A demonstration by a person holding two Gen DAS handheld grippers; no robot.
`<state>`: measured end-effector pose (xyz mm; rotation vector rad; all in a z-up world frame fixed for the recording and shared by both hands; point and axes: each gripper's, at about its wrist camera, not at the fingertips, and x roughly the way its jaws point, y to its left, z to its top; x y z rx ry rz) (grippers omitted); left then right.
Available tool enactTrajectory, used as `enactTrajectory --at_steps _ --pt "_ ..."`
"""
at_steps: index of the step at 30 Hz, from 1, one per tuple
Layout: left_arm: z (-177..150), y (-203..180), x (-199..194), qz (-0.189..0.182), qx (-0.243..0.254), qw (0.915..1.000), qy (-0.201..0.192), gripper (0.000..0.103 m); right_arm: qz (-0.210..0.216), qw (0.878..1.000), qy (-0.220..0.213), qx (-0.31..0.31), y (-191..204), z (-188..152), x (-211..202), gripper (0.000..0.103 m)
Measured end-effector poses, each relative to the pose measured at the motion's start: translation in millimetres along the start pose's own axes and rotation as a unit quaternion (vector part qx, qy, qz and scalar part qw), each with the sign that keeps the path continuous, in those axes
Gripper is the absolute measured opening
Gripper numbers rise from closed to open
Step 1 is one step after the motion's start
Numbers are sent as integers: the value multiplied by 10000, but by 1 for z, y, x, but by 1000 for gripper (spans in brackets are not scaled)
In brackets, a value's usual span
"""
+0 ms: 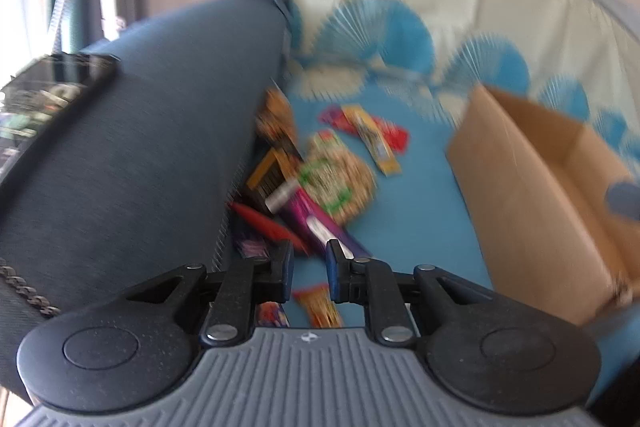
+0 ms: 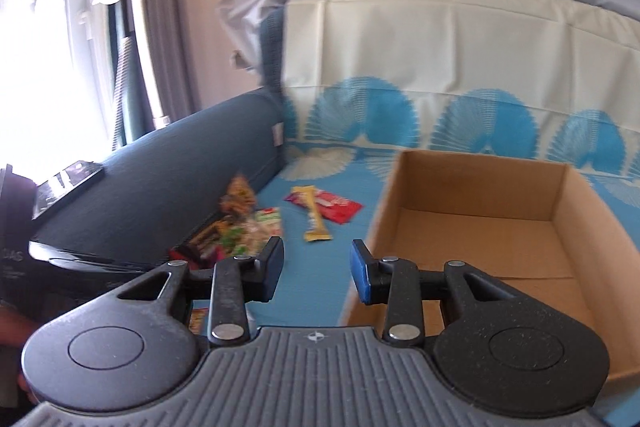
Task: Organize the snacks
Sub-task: 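Move both tools from the cardboard box toward the snack pile, then grasp the purple candy bar with left tool while right tool grasps the silver stick pack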
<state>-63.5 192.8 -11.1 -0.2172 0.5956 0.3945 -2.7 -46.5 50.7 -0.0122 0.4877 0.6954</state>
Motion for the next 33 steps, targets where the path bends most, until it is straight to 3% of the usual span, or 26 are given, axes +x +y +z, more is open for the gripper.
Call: enactTrajectory --at_steps 2,5,10,13,17,23,26,28,33 --pt "9 -7 -11 359 303 9987 181 19 305 9995 120 -52 13 6 14 38" --pt "10 -12 -12 415 406 9980 232 19 589 9972 139 -448 40 17 37 38" --pt "7 4 7 329 -214 9975 581 19 686 9959 152 -570 60 21 84 39" --pt "7 12 17 311 -526 9951 775 20 499 9971 398 -412 54 -9 112 39" --pt "7 7 24 436 -464 9939 901 20 340 9935 1080 -126 47 -35 146 40" --pt "5 2 40 702 -358 9892 1233 20 321 9827 1741 -537 58 -69 180 49" --pt "3 1 53 662 -292 9836 1654 33 362 9801 1781 -801 63 -75 185 49" --pt "3 1 59 645 -281 9809 1815 34 482 9773 1805 -998 67 -75 183 42" --pt "-1 3 68 668 -310 9774 1982 33 711 9767 1655 -1168 67 -68 167 11"
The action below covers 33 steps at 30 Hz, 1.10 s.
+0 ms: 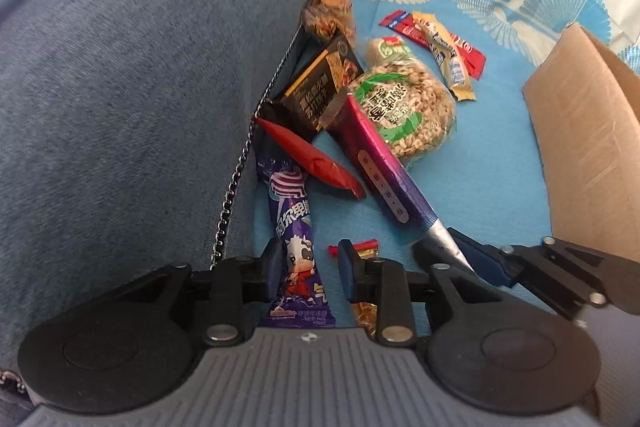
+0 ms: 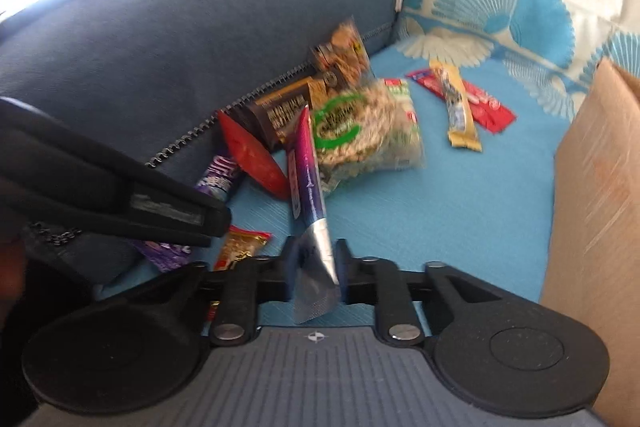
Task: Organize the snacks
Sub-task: 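Grasp the purple candy bar with left tool while right tool grasps the silver stick pack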
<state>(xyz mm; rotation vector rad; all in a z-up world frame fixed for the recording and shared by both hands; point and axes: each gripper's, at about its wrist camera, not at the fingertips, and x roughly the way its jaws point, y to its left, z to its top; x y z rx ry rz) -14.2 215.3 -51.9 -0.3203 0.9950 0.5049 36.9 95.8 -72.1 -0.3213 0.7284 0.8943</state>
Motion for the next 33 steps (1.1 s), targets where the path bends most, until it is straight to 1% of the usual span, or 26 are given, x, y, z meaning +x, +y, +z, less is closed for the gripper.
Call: enactTrajectory --at_steps 1,2,5,10,14,17,18,20,22,23,24,25,26,27,29,33 --pt "1 1 1 11 -4 10000 36 32 7 10000 -22 -8 0 0 -4 10" --pt "1 1 2 13 -1 10000 55 27 10 10000 -27 -8 0 0 -8 10" --pt "1 2 2 -1 -19 10000 73 20 -58 10000 -5 52 1 -4 -19 10" --pt "0 3 -5 -201 -89 9998 -9 16 -233 9997 44 86 2 -15 -43 9" --pt "-2 8 -12 -640 -160 9978 -117 15 -454 9989 76 69 3 -26 -67 9" --pt "-3 12 -17 -1091 -198 9936 -194 14 -617 9976 127 303 5 -42 -84 9" --pt "-2 14 -17 -1311 -184 9911 -127 14 -656 9971 134 372 5 -47 -88 9" --pt "0 14 -13 -1692 -117 9855 59 14 -592 9971 177 440 7 -58 -95 9" --pt "1 11 -11 -1796 -30 9836 164 13 -461 9980 227 362 8 -66 -99 9" --pt "1 7 -9 -1846 38 9825 231 13 -406 9985 160 317 9 -67 -101 11" --pt "1 4 -7 -1906 118 9811 295 13 -358 9989 104 288 8 -67 -102 17" --pt "1 2 -5 -1909 197 9809 334 13 -325 9990 51 312 6 -67 -101 21" --pt "1 -2 -3 -1840 271 9819 358 13 -290 9988 22 386 4 -67 -100 27" --pt "0 -6 -2 -1751 342 9832 376 13 -250 9986 11 459 1 -67 -98 31" --pt "-1 -14 0 -1652 496 9842 407 13 -186 9982 57 562 -2 -65 -91 35" --pt "-6 -21 6 -1510 772 9846 428 17 -169 9978 117 625 -1 -63 -78 45"
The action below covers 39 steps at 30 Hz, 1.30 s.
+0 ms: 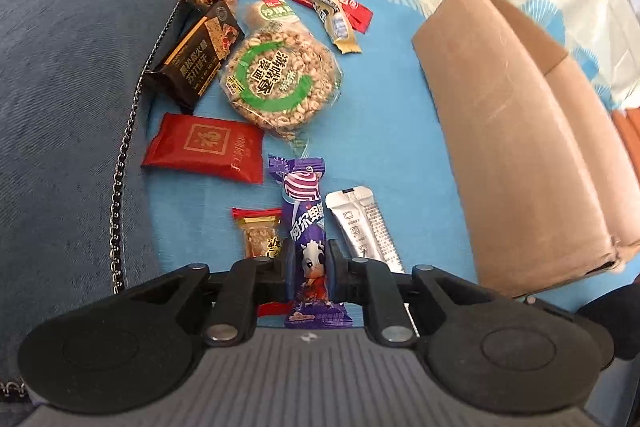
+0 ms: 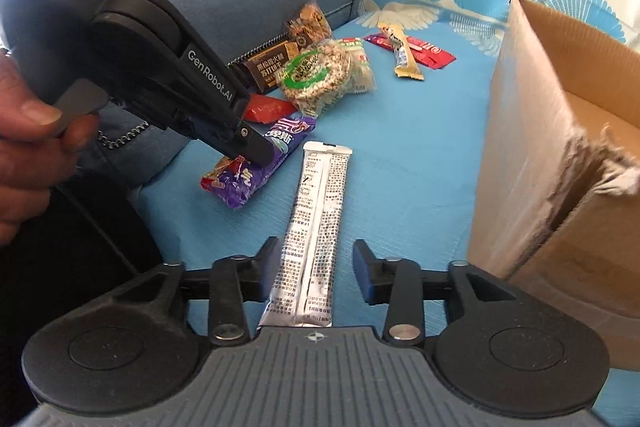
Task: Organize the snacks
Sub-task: 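Grasp the purple candy bar with left tool while right tool grasps the silver stick pack, then carry the purple bar with left tool while right tool carries the silver pack to the box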
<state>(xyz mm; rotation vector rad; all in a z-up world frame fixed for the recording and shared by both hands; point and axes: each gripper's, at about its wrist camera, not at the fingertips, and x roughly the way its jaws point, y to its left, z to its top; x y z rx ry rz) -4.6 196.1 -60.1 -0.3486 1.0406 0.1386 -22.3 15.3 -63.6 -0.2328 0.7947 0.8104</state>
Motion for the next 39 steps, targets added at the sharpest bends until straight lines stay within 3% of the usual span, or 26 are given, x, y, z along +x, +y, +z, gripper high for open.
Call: enactTrajectory --at_steps 8,10,11,17,24,33,39 --pt "7 -5 21 156 283 9990 305 24 -54 9998 80 -164 5 -3 16 50" --pt "8 -5 23 128 262 9991 304 25 -94 9996 50 -271 7 -4 15 43" --pt "8 -4 24 113 247 9992 300 25 -118 9995 37 -305 7 -5 15 35" --pt "4 -7 21 155 285 9992 230 18 -324 9991 30 -254 4 -3 10 28" --pt "-1 -10 10 154 412 9990 56 17 -564 9983 14 -178 -1 -4 4 27" --pt "1 -13 13 140 554 9980 275 18 -638 9978 154 -109 -2 -8 9 34" --pt "0 -17 13 177 690 9973 195 16 -720 9970 85 -281 3 -9 8 27"
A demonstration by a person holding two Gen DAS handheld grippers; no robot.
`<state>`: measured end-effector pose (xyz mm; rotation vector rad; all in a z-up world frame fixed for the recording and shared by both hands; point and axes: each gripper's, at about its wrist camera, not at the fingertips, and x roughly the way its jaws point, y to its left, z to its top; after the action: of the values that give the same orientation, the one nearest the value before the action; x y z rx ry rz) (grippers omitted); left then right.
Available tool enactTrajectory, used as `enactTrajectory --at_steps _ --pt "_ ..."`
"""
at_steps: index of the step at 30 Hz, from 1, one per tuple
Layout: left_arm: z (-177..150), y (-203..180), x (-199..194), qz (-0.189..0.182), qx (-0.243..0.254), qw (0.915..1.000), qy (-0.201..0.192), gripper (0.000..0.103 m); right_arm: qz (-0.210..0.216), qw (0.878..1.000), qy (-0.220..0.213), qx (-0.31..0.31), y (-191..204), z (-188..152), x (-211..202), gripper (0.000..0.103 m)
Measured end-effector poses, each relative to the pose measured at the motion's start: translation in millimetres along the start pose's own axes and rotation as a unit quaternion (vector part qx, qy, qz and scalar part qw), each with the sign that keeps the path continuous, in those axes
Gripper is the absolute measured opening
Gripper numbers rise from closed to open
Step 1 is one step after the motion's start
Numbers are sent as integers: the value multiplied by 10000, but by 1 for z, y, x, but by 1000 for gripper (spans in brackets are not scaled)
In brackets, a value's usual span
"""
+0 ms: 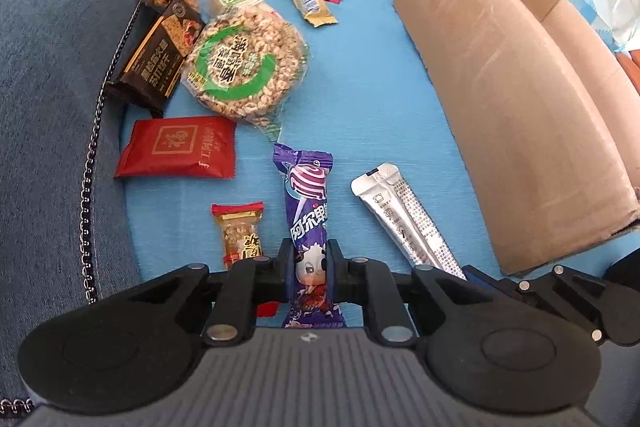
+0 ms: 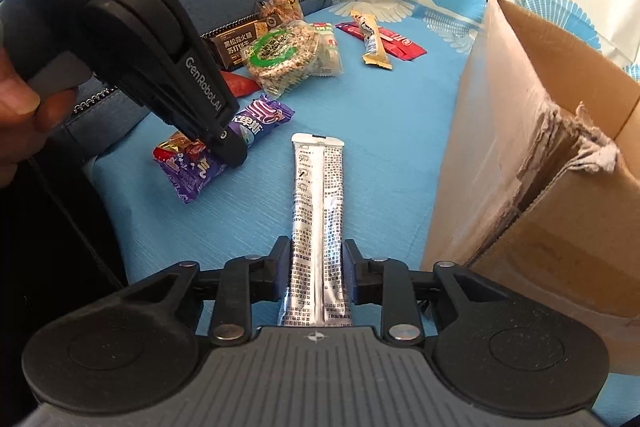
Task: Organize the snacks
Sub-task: 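Carry the purple bar with left tool while right tool carries the silver pack to the box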
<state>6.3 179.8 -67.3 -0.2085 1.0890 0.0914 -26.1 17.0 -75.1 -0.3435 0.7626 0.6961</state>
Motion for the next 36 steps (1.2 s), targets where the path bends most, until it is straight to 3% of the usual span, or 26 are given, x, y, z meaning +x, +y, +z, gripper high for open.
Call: enactTrajectory --at_steps 9,14,19,22,27,36 --pt "-6 4 -27 -87 -115 9972 -738 15 -81 9989 -453 19 -1 6 -24 22" --pt "-11 8 -45 -160 -280 9907 -1324 15 -33 9974 -720 -58 -4 17 -47 22" --pt "-14 12 -58 -171 -401 9852 -1660 15 32 9920 -1222 -316 -14 32 -87 22" --pt "-15 11 -63 -103 -350 9839 -1748 15 -12 9858 -1620 -444 -30 38 -114 22" --pt "-16 5 -65 32 -238 9836 -1790 15 -227 9774 -2087 267 -73 28 -134 22" --pt "-19 -3 -69 218 -86 9806 -1946 15 -632 9659 -2428 643 -102 15 -136 22"
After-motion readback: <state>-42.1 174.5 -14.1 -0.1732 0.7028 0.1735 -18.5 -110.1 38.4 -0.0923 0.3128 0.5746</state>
